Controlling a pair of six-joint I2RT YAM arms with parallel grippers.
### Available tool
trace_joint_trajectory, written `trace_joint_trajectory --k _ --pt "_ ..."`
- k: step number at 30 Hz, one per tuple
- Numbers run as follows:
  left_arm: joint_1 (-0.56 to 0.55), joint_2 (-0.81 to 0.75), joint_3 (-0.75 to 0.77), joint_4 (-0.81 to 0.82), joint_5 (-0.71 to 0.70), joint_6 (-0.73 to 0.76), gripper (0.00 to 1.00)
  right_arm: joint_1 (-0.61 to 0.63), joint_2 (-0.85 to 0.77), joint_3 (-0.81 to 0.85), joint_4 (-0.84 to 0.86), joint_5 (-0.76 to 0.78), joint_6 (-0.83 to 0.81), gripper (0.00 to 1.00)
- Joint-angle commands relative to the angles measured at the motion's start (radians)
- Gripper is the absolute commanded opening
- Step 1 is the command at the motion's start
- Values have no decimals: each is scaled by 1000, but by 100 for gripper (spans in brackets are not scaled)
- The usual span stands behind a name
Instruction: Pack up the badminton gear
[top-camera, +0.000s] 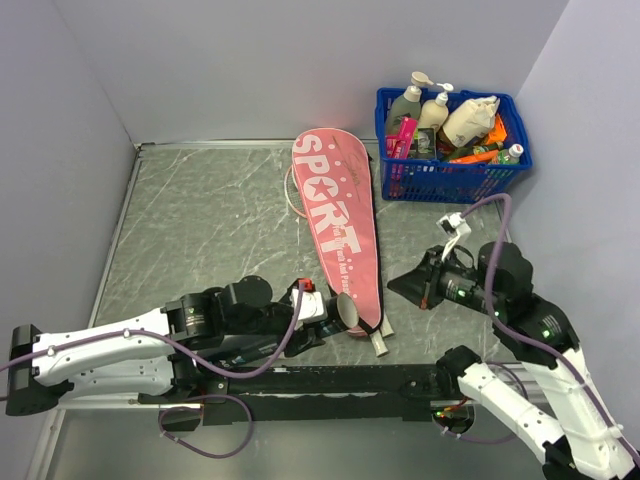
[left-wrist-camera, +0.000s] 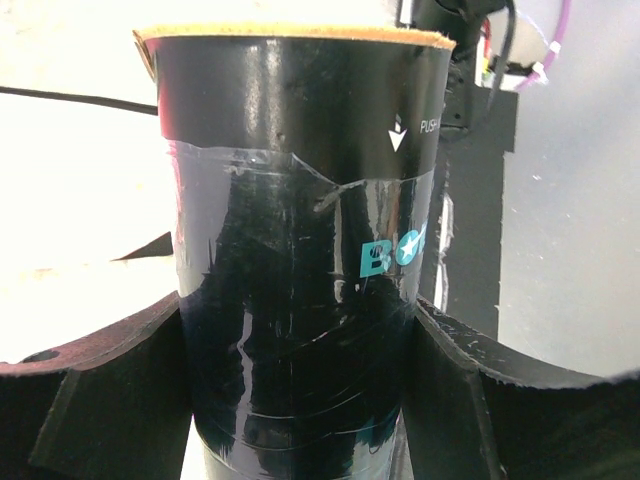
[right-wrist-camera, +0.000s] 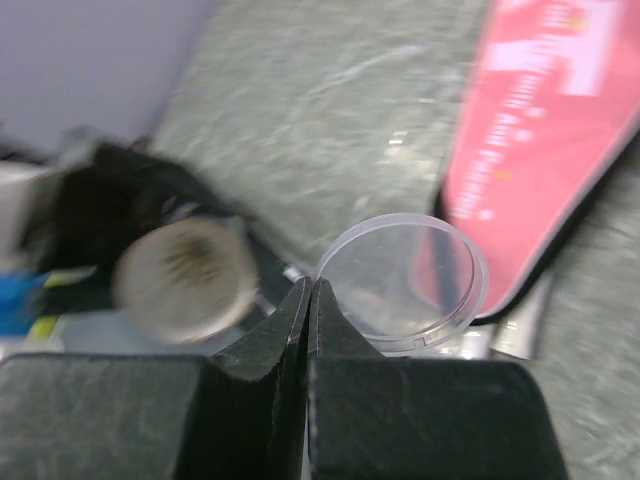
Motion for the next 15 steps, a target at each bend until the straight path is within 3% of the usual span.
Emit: trace_joint_trajectory --k 1,10,15 --pt "-24 10 45 41 54 -33 1 14 -21 49 -24 -230 -29 0" --pt "-41 -11 37 50 83 -27 1 63 -33 0 119 -396 35 0" --pt "-46 -20 37 44 83 -22 1 164 -4 -21 176 -361 64 0"
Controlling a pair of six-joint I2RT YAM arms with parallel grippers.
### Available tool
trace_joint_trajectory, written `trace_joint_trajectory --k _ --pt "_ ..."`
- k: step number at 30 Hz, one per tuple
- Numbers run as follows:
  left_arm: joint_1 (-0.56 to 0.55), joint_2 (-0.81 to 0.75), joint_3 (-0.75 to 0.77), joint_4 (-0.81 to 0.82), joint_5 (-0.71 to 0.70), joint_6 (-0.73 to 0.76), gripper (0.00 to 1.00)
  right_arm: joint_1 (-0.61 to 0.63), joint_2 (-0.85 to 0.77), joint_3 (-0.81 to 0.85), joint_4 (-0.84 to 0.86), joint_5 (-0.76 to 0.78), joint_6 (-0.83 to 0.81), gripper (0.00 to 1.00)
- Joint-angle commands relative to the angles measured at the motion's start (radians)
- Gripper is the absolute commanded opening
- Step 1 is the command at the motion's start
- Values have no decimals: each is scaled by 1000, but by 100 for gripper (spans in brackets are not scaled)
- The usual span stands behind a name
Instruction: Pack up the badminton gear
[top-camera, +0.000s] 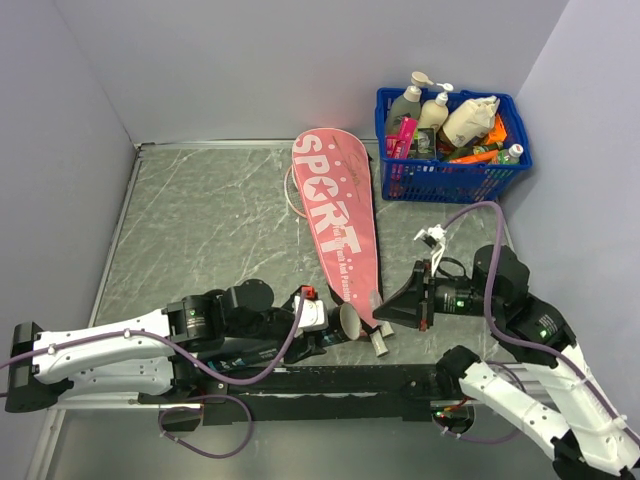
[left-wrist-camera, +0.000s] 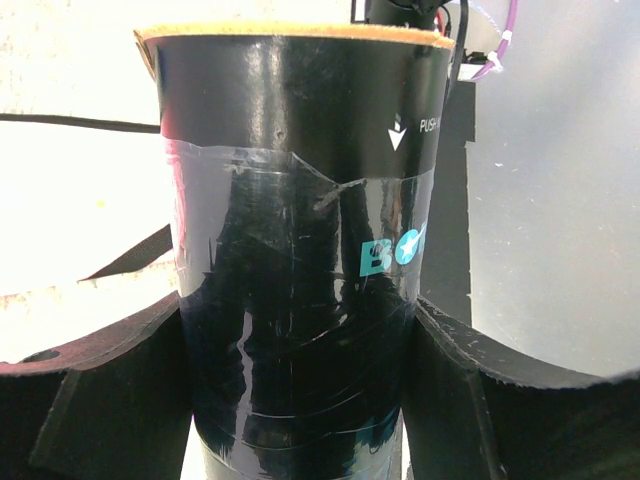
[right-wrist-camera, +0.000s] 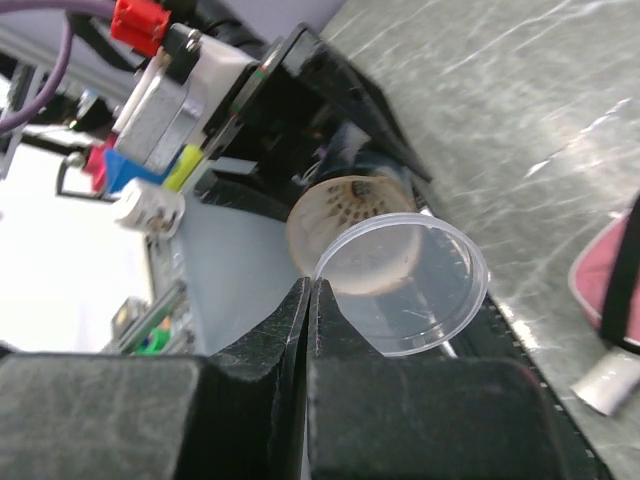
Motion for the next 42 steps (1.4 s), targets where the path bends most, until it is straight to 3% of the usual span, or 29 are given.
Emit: trace_joint_trajectory --k 1,14,42 --pt "-14 -38 37 40 30 -35 1 86 28 -5 109 -6 35 0" --pt "-23 -47 35 32 8 -32 1 338 138 22 175 163 57 0" --pt "-27 -53 32 32 -3 -29 1 467 180 36 214 226 78 0"
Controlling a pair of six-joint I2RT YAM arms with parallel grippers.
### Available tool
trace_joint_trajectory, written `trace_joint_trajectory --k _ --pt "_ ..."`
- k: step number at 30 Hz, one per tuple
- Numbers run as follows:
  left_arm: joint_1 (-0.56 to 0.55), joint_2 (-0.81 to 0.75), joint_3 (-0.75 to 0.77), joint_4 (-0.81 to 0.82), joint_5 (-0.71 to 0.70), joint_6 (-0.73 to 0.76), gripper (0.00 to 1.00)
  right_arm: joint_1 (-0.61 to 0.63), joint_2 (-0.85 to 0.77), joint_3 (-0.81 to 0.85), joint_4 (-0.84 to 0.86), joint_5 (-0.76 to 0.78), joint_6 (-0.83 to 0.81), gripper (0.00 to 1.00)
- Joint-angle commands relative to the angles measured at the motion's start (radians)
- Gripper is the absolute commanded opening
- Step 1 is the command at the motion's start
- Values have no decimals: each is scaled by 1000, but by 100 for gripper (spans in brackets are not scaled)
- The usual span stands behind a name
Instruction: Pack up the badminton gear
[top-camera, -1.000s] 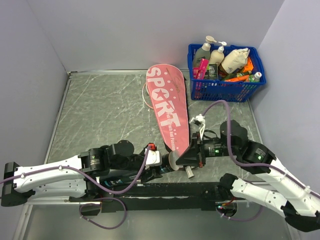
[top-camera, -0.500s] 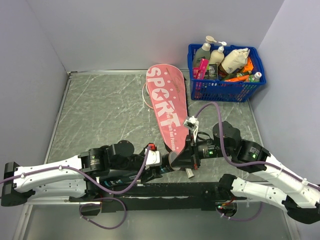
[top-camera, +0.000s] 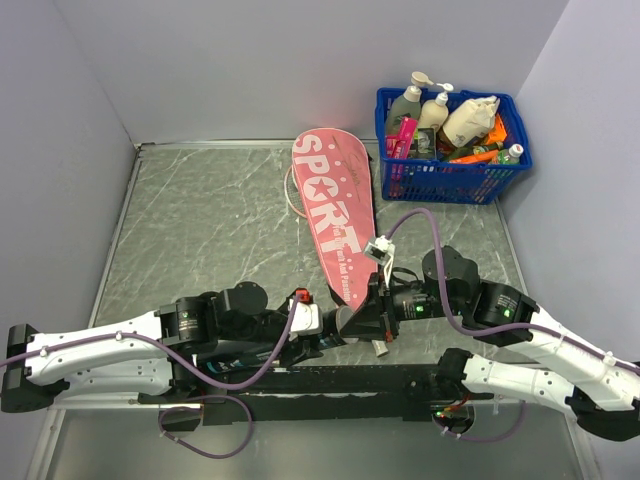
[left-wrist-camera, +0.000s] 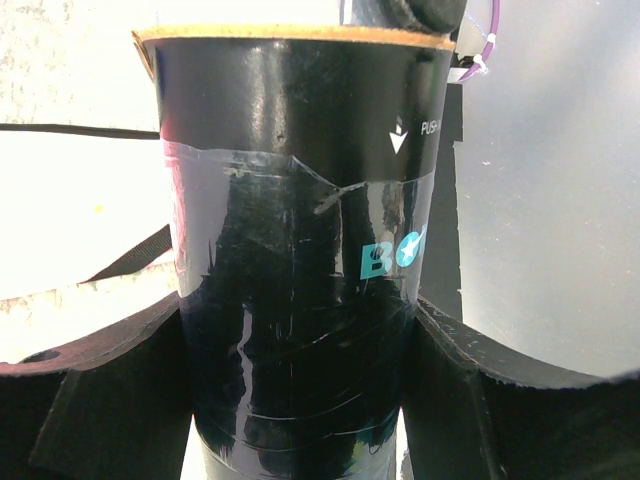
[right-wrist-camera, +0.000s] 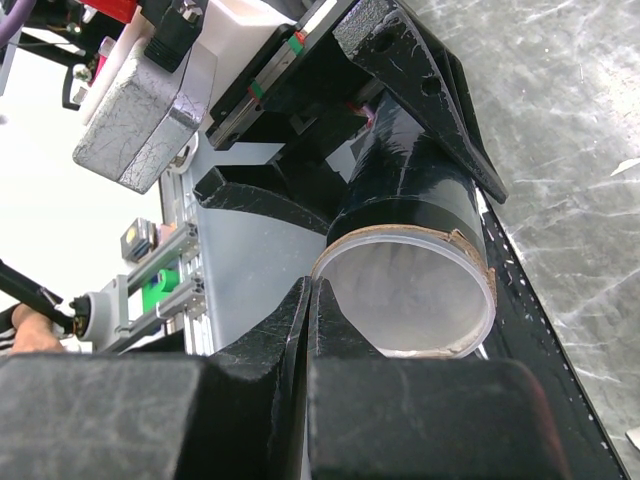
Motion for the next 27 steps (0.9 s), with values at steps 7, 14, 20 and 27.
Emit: trace_joint_trajectory --k 7,14,20,27 --pt "-5 -11 32 55 -2 -34 1 60 9 13 104 0 35 1" --pt "-7 -8 32 55 -3 -34 1 102 20 9 109 35 37 1" --pt "-5 -9 32 55 -2 -34 1 108 8 35 61 77 27 0" --pt "-5 -8 32 55 -2 -34 1 109 -8 45 27 97 24 0"
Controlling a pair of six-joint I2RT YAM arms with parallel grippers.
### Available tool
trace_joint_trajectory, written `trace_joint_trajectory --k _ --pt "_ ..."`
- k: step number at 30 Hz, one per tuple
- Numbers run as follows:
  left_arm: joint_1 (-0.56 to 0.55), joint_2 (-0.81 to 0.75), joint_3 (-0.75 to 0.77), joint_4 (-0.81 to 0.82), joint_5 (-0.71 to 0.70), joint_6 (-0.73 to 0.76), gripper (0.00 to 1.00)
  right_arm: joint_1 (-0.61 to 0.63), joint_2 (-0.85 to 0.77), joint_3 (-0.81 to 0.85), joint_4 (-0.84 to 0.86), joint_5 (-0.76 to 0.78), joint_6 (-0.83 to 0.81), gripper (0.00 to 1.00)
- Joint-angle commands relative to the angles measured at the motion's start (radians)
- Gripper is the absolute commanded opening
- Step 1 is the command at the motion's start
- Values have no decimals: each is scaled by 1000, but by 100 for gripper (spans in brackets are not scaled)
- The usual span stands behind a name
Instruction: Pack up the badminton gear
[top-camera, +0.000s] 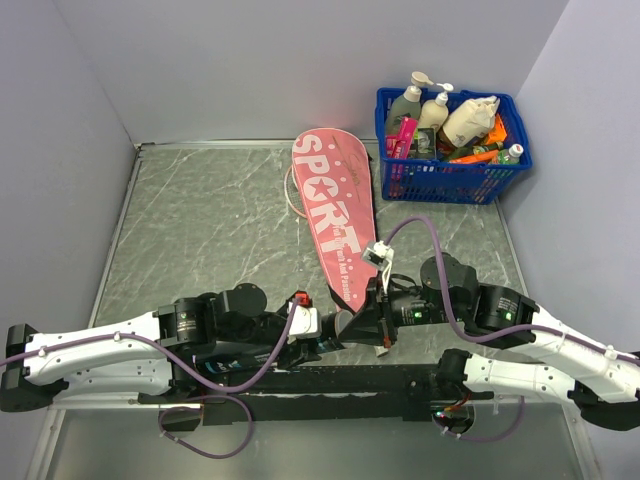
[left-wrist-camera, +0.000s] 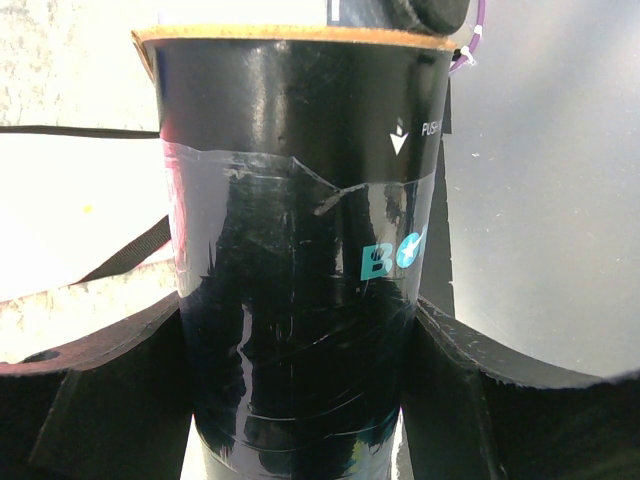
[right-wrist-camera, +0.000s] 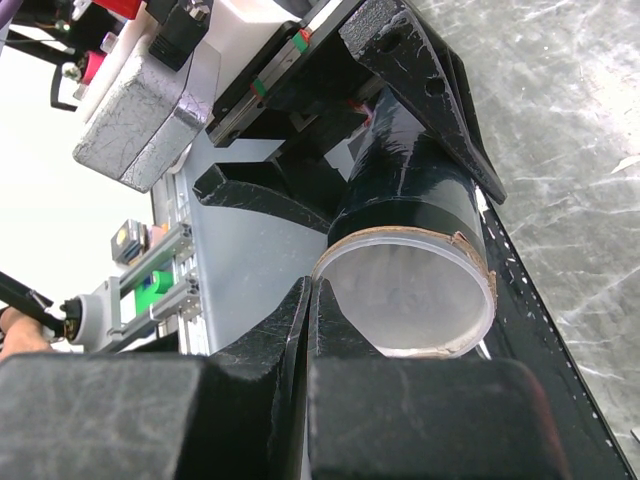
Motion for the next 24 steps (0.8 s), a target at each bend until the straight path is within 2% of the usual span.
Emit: trace_joint_trajectory --k 1,24 --pt "3 1 32 72 -15 -39 1 21 -3 40 29 -1 3 0" --pt "2 4 32 72 -13 -39 1 18 -32 65 -22 56 -6 0"
